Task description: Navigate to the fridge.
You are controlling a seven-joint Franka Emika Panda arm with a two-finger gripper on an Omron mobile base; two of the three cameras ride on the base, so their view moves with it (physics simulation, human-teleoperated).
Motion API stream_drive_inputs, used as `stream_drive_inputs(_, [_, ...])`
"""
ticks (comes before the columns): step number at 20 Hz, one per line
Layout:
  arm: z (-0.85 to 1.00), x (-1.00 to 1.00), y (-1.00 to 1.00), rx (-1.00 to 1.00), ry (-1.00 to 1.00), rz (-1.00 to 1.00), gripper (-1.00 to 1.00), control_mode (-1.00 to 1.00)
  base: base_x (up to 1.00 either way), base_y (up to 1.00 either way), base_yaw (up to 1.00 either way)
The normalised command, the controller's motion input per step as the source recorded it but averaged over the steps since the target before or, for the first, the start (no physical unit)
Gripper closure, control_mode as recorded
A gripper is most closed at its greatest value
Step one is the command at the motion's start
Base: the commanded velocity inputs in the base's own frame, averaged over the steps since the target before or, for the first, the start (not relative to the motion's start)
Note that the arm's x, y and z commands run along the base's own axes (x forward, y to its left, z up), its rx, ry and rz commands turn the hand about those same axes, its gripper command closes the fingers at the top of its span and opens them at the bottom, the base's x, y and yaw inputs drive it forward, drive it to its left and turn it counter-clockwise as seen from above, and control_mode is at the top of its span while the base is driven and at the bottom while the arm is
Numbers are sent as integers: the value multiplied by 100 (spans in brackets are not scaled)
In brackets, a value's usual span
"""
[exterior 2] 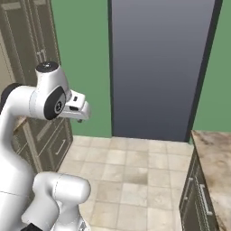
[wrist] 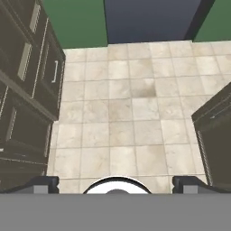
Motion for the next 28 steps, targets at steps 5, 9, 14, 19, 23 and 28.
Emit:
stream_drive_inputs(5, [0, 0, 0, 0, 0, 0, -100, 100, 100, -21, -21])
stream_drive_inputs(9, [0, 0, 0, 0, 0, 0, -100, 100, 100, -21, -35])
stream_drive_inputs(14, [0, 0, 0, 0, 0, 0, -100, 100, 97, -22, -47])
stream_drive_inputs(19, [0, 0, 0, 0, 0, 0, -100, 100, 87, -3, -59])
stream_drive_inputs(23, [0, 0, 0, 0, 0, 0, -100, 100, 90, 7, -62])
stream_drive_inputs(28, [0, 0, 0, 0, 0, 0, -100, 100, 100, 60, -57])
